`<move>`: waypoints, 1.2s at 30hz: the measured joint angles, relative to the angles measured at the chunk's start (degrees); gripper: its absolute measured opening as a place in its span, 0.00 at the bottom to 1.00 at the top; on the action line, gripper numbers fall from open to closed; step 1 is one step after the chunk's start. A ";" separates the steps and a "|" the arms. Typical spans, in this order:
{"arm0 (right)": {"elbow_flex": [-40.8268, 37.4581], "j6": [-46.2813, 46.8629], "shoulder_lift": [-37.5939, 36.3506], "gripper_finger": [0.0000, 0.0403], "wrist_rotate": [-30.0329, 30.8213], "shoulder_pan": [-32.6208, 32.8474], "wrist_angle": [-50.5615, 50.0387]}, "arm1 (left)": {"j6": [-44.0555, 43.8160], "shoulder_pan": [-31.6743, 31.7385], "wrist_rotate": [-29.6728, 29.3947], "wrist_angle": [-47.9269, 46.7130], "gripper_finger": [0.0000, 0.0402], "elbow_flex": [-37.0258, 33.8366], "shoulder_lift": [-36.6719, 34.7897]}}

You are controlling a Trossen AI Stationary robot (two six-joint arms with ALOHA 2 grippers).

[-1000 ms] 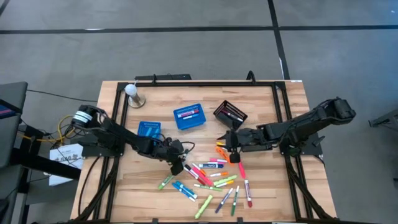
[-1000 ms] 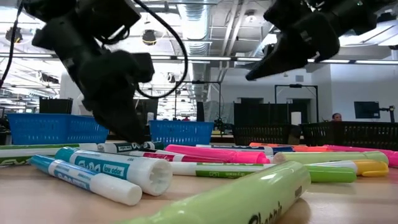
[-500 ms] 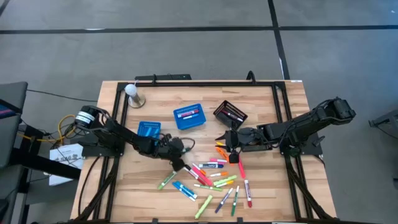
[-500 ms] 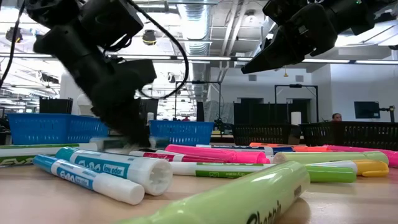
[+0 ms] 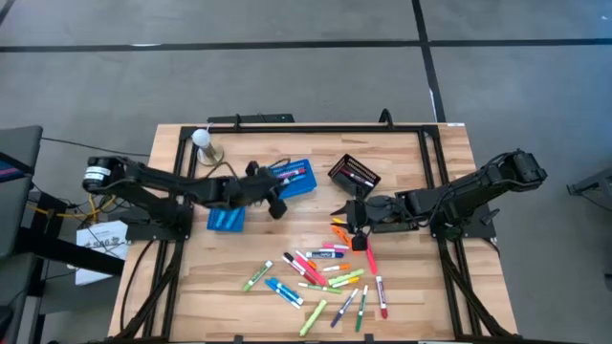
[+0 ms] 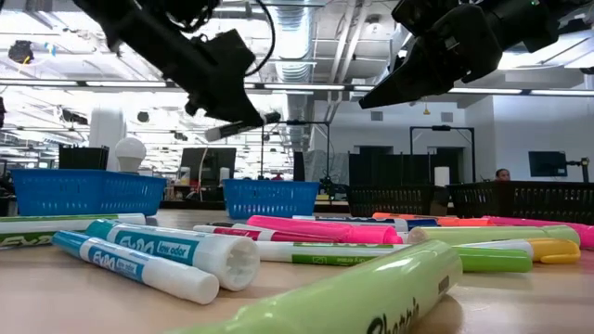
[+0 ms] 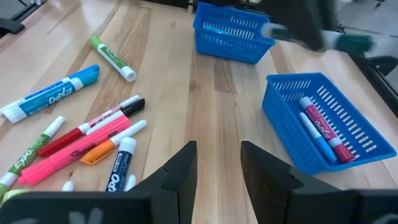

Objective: Pick & Place Markers
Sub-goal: Put the green marker pen into the right blue bin, then put the light blue highlighter pen into the bottom black bin

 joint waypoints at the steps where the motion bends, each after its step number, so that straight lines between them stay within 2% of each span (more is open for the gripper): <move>1: 0.00 0.00 0.00 0.28 0.00 0.00 0.32 | 0.34 1.57 1.96 1.60 0.16 0.06 0.94; 7: 0.00 0.00 0.00 0.28 0.02 0.00 1.87 | 3.20 6.84 9.05 10.30 0.20 0.02 9.05; 15: 0.00 0.02 0.00 0.28 0.08 0.00 1.68 | 3.35 9.16 9.16 13.84 0.19 -0.02 16.24; 19: 0.00 0.02 0.00 0.28 0.09 0.00 1.60 | 3.54 9.78 9.22 14.02 0.23 0.00 17.81; 28: 0.00 0.15 0.00 0.28 0.06 0.00 1.44 | 3.60 9.19 9.23 14.85 0.35 0.00 17.12; 36: 0.00 3.88 0.48 0.28 -0.05 0.00 1.63 | 3.57 4.08 15.20 14.75 0.34 0.02 8.07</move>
